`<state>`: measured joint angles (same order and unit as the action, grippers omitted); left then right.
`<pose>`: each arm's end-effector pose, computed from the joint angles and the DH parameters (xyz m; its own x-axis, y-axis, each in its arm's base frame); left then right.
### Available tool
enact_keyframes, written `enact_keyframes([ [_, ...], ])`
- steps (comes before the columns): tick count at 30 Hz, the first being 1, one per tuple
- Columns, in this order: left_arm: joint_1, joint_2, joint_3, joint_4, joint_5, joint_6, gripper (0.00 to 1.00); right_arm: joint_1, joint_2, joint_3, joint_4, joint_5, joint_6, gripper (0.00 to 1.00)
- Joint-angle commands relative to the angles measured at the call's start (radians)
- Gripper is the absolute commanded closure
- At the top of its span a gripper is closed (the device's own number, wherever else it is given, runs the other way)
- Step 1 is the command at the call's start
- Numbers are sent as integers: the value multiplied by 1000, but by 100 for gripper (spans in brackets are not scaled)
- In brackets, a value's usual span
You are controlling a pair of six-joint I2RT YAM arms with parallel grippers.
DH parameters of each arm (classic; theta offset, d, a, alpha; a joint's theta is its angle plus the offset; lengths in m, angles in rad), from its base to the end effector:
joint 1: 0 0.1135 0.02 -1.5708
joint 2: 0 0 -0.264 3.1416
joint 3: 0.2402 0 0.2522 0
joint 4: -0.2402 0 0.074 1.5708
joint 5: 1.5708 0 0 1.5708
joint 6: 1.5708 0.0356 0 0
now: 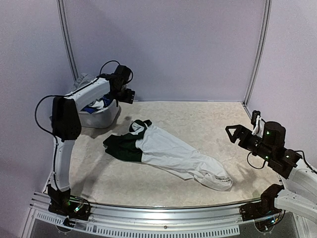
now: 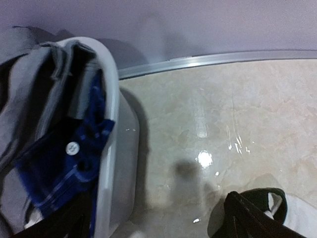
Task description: Fold and stack the mixed laundry pile
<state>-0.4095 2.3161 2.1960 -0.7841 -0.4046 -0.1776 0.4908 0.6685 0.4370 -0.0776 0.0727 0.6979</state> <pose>0.4784 -0.1924 0.2538 -0.7348 0.1419 -0.6632 0.0131 0.9807 0.1953 0.1506 0.0775 0.2460 -0.4684 0.4764 -0.7441 -0.1410 0.7911 0.5952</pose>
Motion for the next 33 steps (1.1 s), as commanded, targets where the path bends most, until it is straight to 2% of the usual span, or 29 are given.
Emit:
enact_keyframes([
  [1, -41, -205, -164, 19, -63, -45, 4, 6, -6, 7, -5, -22, -3, 1],
  [11, -168, -643, -721, 106, -177, -87, 8, 6, -52, 6, -34, -32, 7, 1],
  [15, -184, -810, -934, 118, -187, -174, 12, 5, -34, 8, -27, -28, 6, 1],
  [20, -174, -1003, -1299, 306, -169, -284, 17, 6, -13, 8, -16, -34, 3, 1],
  [26, -45, -992, -1449, 502, -21, -309, 28, 6, -7, 6, -10, -41, 5, 1],
  [31, 36, -872, -1461, 648, 78, -303, 34, 5, -9, 6, -12, -31, 3, 1],
  [33, 85, -814, -1477, 737, 161, -320, 36, 5, -5, 5, -10, -29, 2, 1],
])
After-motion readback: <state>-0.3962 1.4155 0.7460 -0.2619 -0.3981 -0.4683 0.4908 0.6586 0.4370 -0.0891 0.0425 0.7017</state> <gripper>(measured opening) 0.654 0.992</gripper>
